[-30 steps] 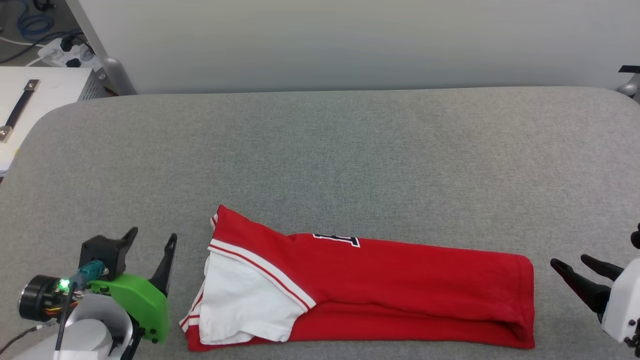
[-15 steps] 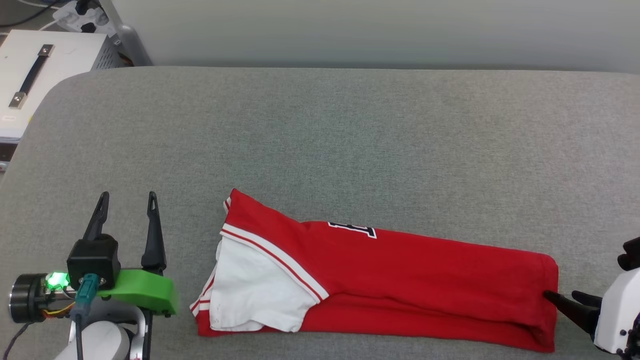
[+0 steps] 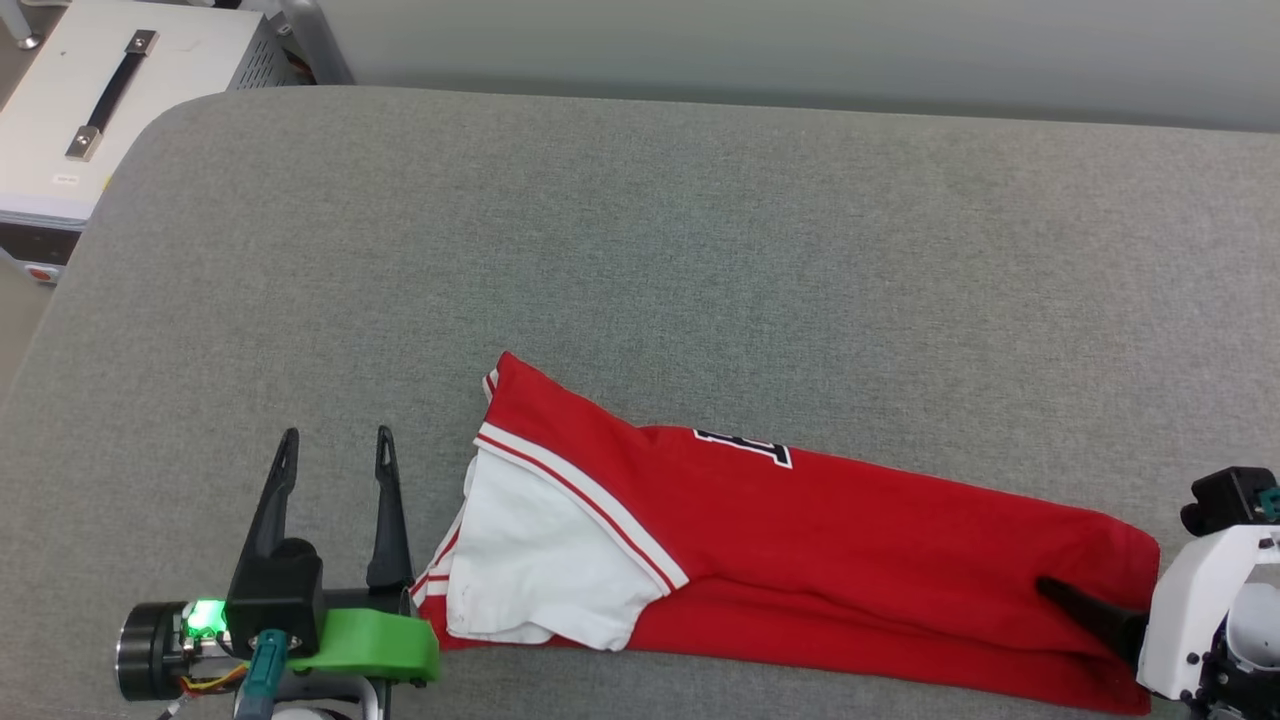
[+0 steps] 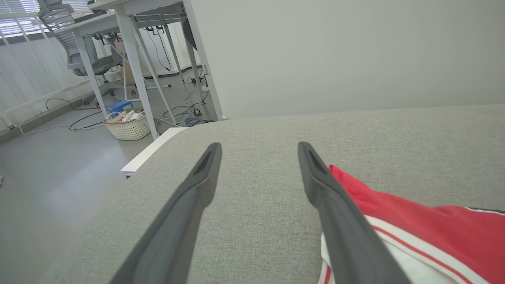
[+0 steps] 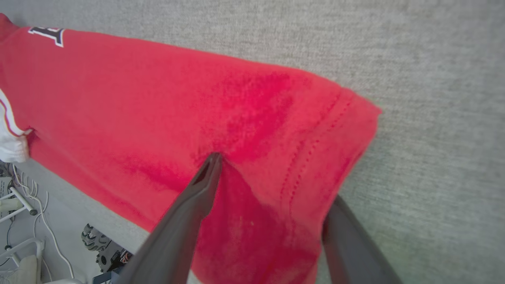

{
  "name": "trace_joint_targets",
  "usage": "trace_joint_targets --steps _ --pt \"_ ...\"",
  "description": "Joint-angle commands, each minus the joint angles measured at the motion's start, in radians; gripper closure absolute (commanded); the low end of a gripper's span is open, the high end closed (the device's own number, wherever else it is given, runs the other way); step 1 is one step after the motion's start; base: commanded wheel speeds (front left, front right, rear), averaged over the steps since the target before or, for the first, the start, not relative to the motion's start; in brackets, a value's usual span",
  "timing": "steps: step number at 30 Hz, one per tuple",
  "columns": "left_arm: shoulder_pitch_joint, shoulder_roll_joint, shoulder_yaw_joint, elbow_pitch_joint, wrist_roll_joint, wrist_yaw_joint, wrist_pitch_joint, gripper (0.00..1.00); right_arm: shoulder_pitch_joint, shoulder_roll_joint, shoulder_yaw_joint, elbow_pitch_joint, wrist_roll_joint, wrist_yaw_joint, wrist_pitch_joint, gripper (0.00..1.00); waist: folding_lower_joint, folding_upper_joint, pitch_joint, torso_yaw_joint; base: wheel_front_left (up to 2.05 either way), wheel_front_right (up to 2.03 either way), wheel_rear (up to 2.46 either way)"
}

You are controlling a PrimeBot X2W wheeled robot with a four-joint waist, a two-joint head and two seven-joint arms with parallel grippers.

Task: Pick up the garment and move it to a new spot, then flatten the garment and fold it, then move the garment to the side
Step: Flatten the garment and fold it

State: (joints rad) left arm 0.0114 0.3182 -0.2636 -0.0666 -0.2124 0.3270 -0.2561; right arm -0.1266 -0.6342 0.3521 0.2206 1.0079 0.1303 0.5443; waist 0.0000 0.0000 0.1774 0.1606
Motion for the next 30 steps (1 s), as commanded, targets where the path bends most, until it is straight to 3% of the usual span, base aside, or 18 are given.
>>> trace_joint_targets --steps 1,2,3,5,11,18,25,30 --pt "0.017 -0.019 0.016 0.006 0.020 -0.019 -0.006 0.00 0.007 0.031 0.037 0.015 0.007 0.000 0.000 0.00 0.0000 0.0000 -0.001 0.001 0.00 0.00 0.00" --pt "0.021 -0.033 0.029 0.011 0.030 -0.032 -0.006 0.00 0.003 0.028 0.050 0.013 0.008 0.000 -0.004 0.00 0.0000 0.0000 -0.002 0.001 0.00 0.00 0.00" --pt "0.025 -0.046 0.043 0.015 0.038 -0.045 -0.006 0.00 0.001 0.023 0.058 0.013 0.005 0.000 -0.014 0.73 0.0000 0.0000 -0.003 0.001 0.00 0.00 0.00" --pt "0.031 -0.064 0.070 0.019 0.052 -0.068 -0.006 0.00 -0.001 0.017 0.071 0.015 0.008 0.000 -0.026 1.00 0.0000 0.0000 -0.007 -0.001 0.00 0.00 0.00" --pt "0.051 -0.098 0.135 0.025 0.105 -0.138 -0.006 0.00 -0.012 -0.032 0.060 0.039 0.022 0.000 -0.085 1.00 0.0000 0.0000 -0.030 -0.017 0.00 0.00 0.00" --pt "0.067 -0.123 0.170 0.032 0.143 -0.186 -0.006 0.00 0.001 -0.106 -0.020 0.094 0.026 0.000 -0.139 1.00 0.0000 0.0000 -0.055 -0.024 0.00 0.00 0.00" --pt "0.082 -0.134 0.185 0.049 0.170 -0.213 -0.006 0.00 0.022 -0.169 -0.085 0.175 -0.005 0.000 -0.152 1.00 0.0000 0.0000 -0.072 -0.035 0.00 0.00 0.00" --pt "0.091 -0.132 0.190 0.058 0.187 -0.223 -0.006 0.00 0.038 -0.176 -0.094 0.117 0.002 0.000 -0.151 1.00 0.0000 0.0000 -0.088 -0.043 0.00 0.00 0.00"
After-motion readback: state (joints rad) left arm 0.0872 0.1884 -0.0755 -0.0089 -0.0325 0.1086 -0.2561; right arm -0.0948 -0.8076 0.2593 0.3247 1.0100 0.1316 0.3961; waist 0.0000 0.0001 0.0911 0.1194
